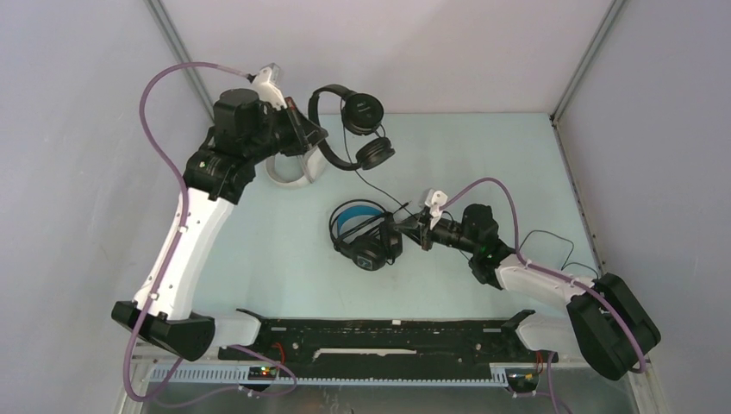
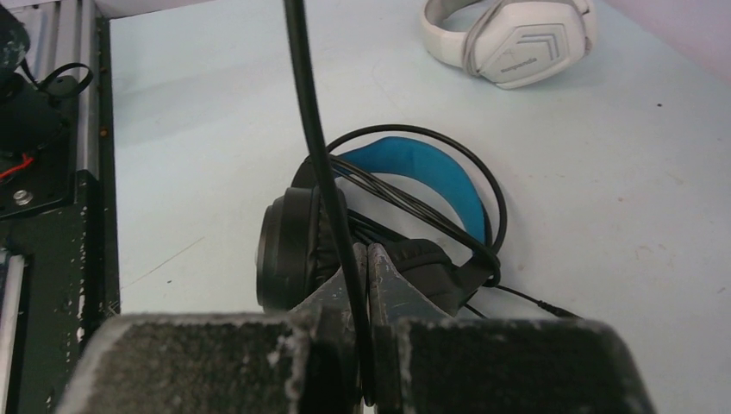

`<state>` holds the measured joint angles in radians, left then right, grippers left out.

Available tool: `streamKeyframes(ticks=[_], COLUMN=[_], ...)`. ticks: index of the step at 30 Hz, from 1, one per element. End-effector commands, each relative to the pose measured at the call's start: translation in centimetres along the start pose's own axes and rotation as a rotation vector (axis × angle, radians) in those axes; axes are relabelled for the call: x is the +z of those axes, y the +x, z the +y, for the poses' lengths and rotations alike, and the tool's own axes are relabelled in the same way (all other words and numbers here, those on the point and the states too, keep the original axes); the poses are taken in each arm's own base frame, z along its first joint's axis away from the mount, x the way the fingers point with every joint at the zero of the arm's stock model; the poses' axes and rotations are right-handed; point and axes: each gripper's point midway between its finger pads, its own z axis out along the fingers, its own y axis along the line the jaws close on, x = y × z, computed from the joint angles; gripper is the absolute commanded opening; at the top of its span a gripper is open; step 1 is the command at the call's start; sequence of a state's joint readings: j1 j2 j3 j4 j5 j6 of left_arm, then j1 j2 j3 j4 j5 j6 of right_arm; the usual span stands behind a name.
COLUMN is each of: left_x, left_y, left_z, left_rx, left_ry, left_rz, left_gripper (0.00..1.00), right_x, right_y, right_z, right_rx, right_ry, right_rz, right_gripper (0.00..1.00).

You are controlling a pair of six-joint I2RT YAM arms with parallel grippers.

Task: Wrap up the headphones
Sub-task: Wrap the headphones cable around the headphones.

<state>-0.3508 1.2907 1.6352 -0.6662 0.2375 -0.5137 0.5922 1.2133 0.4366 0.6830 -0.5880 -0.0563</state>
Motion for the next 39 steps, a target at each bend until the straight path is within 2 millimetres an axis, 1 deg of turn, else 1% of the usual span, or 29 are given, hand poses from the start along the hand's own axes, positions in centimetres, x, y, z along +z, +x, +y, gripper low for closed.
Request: streamKeyframes(ticks=[1, 3, 6, 8, 12, 18, 22, 25, 29, 33, 36, 39], left_x=[-0.5, -0.2, -0.1, -0.2, -0.7, -1.3, -1.6, -1.8, -1.8, -1.4, -0.9, -0.5], left_y=[-1.8, -2.0, -2.2, -2.4, -2.5, -2.4, -2.8, -3.1, -3.0, -2.1, -0.5, 1.4], left_z=[0.3, 1.4, 1.4, 1.4, 2.3, 2.3, 3.3, 3.5, 2.8, 2.3, 1.6, 1.5], left_rx=[0.041, 0.038, 0.023, 0.034, 0.052, 0.066, 0.060, 0.051, 0.043, 0.078, 0.132, 0.149], left_ry=[-0.010, -0.048, -0.027, -0.028, -0.075, -0.077, -0.123, -0.130, -0.095, -0.046, 0.028, 0.070], left_rz=[-0.097, -0.107, -0.102, -0.108, -0.118, -0.112, -0.132, -0.148, -0.138, -0.091, -0.004, 0.081], left_gripper=[0.00, 0.00, 0.00, 0.00, 0.00, 0.00, 0.00, 0.00, 0.00, 0.00, 0.00, 0.00], right_x=[-0.2, -0.1, 0.1, 0.1, 0.1, -0.2, -0.2, -0.2, -0.2, -0.2, -0.3, -0.2], right_y=[-1.0, -1.0, -0.6, -0.5, -0.7, -0.8, -1.1, -1.0, -1.0, -1.4, -2.1, -2.7], right_z=[1.3, 1.8, 1.8, 1.6, 1.1, -0.6, -0.6, -0.5, -0.6, -1.3, -2.3, -3.8], right_rx=[-0.011, -0.014, 0.003, 0.009, 0.008, 0.019, 0.012, 0.019, 0.023, 0.015, 0.042, 0.068], right_ry=[-0.061, -0.087, -0.080, -0.071, -0.049, 0.021, 0.018, 0.015, 0.018, 0.043, 0.072, 0.111], right_rz=[-0.031, -0.033, -0.022, -0.019, -0.026, -0.030, -0.040, -0.038, -0.039, -0.058, -0.084, -0.088], right_gripper=[0.00, 0.00, 0.00, 0.00, 0.00, 0.00, 0.00, 0.00, 0.00, 0.00, 0.00, 0.00])
